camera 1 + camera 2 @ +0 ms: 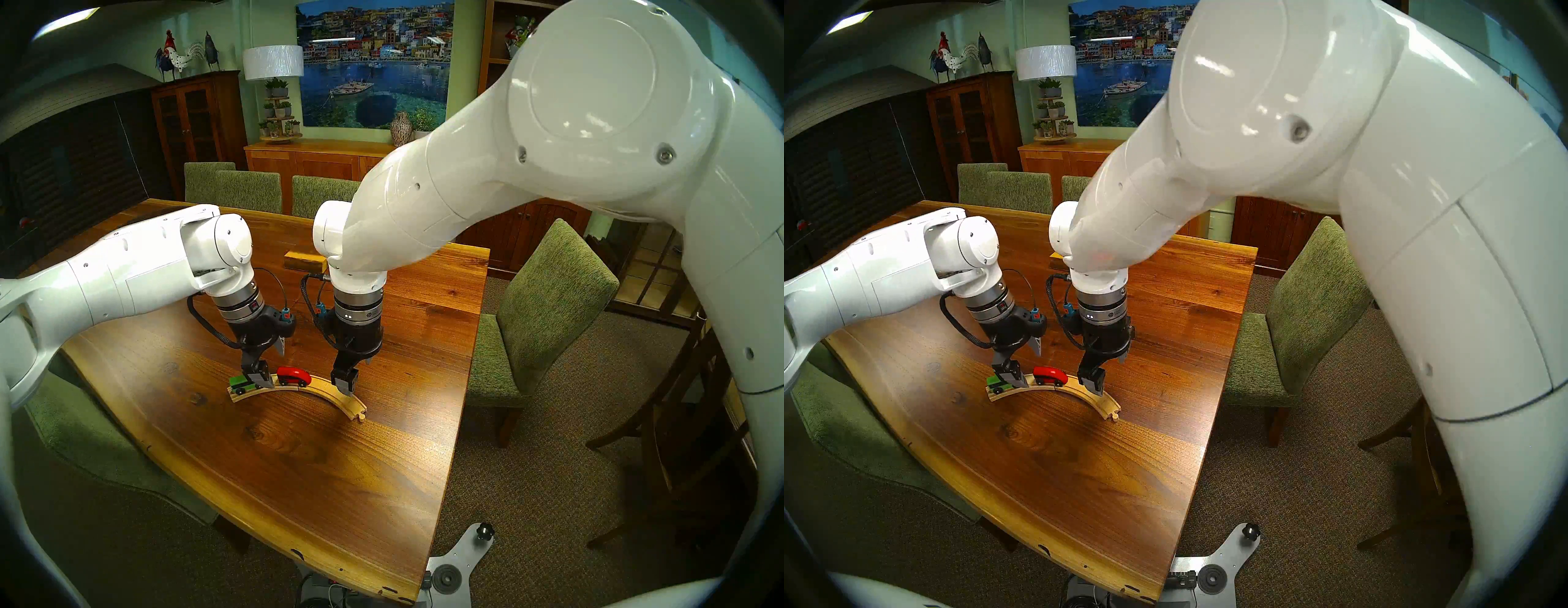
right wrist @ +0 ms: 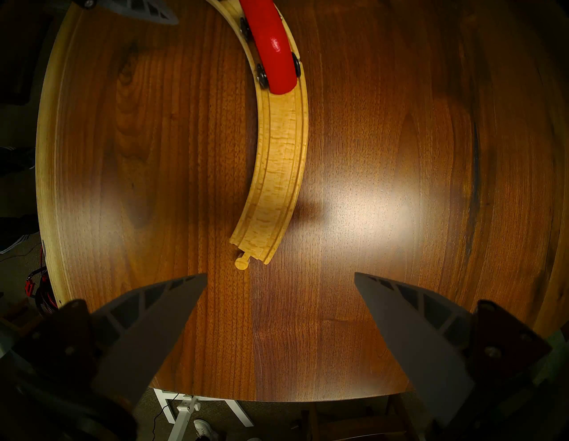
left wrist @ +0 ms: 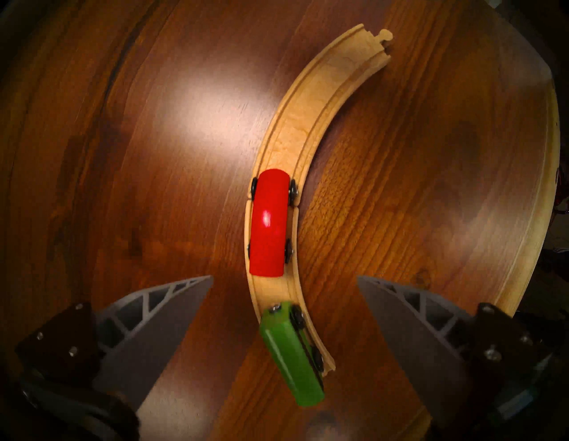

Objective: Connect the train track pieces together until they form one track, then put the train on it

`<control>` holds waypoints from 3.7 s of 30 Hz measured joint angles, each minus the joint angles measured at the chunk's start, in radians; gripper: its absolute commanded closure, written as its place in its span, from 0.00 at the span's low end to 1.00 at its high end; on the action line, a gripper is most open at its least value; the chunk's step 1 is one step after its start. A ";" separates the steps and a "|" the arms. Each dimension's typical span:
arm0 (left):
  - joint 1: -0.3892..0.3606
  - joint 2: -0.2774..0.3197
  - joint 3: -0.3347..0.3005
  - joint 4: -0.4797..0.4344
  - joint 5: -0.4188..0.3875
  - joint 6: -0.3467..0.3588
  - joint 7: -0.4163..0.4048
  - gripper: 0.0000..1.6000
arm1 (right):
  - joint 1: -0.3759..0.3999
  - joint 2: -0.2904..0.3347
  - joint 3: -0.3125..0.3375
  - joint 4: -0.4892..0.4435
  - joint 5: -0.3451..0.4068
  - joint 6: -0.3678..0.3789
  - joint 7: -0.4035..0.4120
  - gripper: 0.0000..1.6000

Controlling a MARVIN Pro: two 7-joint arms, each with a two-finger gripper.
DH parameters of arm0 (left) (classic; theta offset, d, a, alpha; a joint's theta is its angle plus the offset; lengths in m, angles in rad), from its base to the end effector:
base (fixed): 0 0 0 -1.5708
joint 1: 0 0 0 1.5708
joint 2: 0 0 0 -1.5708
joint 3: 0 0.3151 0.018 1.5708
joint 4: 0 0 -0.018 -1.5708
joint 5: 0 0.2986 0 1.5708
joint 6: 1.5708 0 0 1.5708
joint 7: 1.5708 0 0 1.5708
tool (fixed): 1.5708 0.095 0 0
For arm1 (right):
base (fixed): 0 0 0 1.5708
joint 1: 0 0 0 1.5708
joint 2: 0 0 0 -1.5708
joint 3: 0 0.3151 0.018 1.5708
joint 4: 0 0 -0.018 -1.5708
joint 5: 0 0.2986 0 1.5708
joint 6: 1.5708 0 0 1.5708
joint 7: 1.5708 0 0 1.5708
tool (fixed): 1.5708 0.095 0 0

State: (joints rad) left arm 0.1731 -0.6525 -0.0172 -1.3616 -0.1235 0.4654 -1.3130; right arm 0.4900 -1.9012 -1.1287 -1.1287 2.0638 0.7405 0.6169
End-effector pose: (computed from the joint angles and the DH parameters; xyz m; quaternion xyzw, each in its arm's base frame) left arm 0.4811 0.1169 -0.1723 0.7220 -0.6892 0.0559 0.0248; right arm 0.4677 0.2653 -0.1323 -0.8199 -0.5724 -0.0071 0.0139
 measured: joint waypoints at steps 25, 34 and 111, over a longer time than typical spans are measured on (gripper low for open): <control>-0.063 0.274 -0.010 -0.032 0.030 0.013 -0.050 0.01 | 0.000 0.000 0.000 0.000 0.000 0.000 0.000 0.00; -0.047 0.367 -0.004 -0.124 -0.011 0.040 -0.022 1.00 | 0.000 0.000 0.001 0.000 0.000 0.001 0.000 0.00; 0.049 0.027 0.000 0.003 -0.142 0.188 0.134 1.00 | 0.000 0.001 0.002 0.000 -0.002 0.001 -0.001 0.00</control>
State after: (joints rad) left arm 0.2221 -0.6252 -0.0169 -1.3589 -0.2656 0.6538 -1.1787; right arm 0.4898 -1.9006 -1.1267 -1.1286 2.0623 0.7418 0.6160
